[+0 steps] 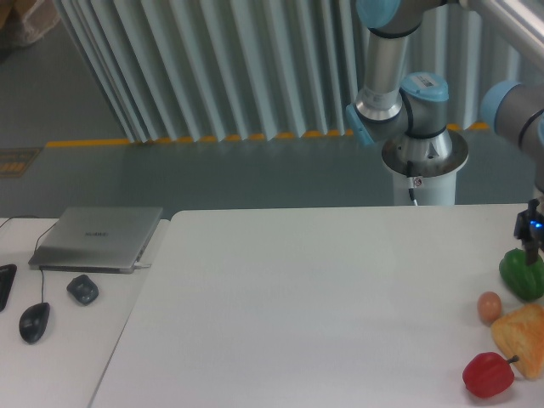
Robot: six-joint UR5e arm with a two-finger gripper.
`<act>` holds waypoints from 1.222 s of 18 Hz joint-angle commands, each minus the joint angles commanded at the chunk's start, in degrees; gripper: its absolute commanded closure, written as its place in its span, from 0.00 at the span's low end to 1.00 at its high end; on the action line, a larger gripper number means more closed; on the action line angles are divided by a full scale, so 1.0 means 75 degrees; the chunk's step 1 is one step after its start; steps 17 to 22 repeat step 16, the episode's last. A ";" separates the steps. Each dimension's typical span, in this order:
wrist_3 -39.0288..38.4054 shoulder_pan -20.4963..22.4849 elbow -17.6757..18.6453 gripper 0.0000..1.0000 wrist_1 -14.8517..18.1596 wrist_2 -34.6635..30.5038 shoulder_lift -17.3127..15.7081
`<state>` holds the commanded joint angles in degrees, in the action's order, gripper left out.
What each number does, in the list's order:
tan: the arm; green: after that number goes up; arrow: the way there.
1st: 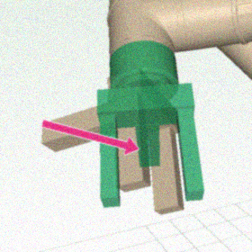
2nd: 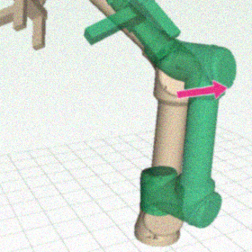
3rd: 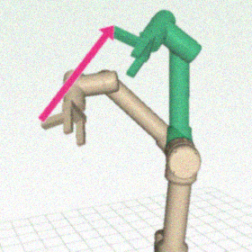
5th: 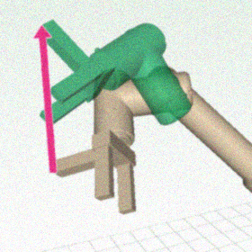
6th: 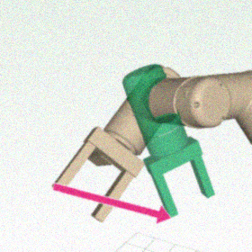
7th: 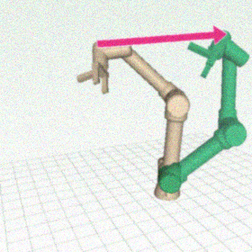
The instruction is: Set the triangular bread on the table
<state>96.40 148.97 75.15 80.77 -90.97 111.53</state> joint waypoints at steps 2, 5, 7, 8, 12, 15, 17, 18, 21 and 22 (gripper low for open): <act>0.0282 0.0070 -0.0152 0.00 0.0175 0.0024 0.0000; 0.0330 0.0094 -0.0304 0.00 0.0211 0.0059 0.0058; 0.0703 0.0106 -0.0387 0.00 0.0223 0.0047 0.0094; 0.0995 0.0117 -0.0399 0.00 0.0223 0.0024 0.0105; 0.1103 0.0129 -0.0375 0.00 0.0211 0.0035 0.0094; 0.1103 0.0129 -0.0352 0.00 0.0211 0.0035 0.0082; 0.1103 0.0129 -0.0352 0.00 0.0211 0.0035 0.0082; 0.1103 0.0129 -0.0352 0.00 0.0211 0.0035 0.0082; 0.1103 0.0129 -0.0352 0.00 0.0211 0.0035 0.0082; 0.1103 0.0129 -0.0352 0.00 0.0211 0.0035 0.0082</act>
